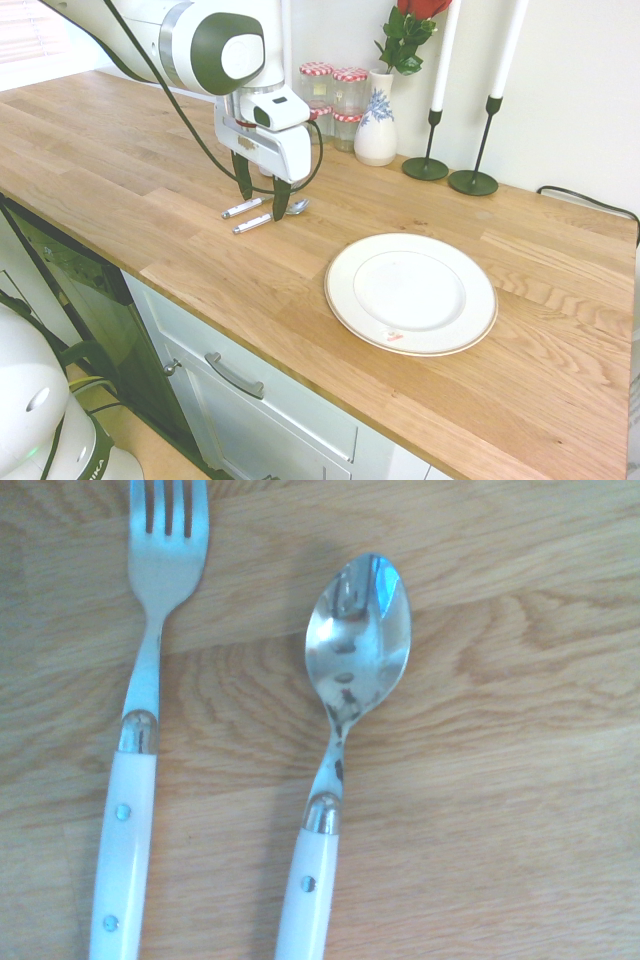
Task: Put the spoon into the plate
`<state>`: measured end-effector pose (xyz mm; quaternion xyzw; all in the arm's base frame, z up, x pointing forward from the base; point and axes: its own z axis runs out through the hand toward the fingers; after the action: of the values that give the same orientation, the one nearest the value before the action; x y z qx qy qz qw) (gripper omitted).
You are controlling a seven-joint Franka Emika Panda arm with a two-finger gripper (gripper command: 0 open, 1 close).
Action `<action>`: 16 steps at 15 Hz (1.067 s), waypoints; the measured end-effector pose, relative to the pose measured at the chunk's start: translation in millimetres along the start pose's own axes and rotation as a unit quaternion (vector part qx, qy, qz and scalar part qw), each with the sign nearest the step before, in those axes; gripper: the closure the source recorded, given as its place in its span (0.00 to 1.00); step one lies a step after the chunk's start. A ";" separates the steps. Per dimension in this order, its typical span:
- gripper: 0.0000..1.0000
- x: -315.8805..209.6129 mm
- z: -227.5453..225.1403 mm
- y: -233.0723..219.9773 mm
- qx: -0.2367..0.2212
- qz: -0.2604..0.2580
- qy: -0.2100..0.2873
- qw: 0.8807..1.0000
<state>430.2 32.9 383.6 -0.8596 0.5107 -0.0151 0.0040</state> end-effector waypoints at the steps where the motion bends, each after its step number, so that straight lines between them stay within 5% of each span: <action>1: 0.00 -3.3 3.4 -2.5 -0.003 0.014 0.003 1.000; 8: 0.00 0.8 44.1 -15.6 -0.014 0.053 -0.005 0.998; 9: 1.00 2.2 47.0 -16.9 -0.016 0.055 -0.006 0.998; 16: 1.00 4.0 47.8 -18.7 -0.009 0.061 -0.014 0.998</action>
<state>449.9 38.0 336.3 -0.8270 0.5622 0.0016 0.0045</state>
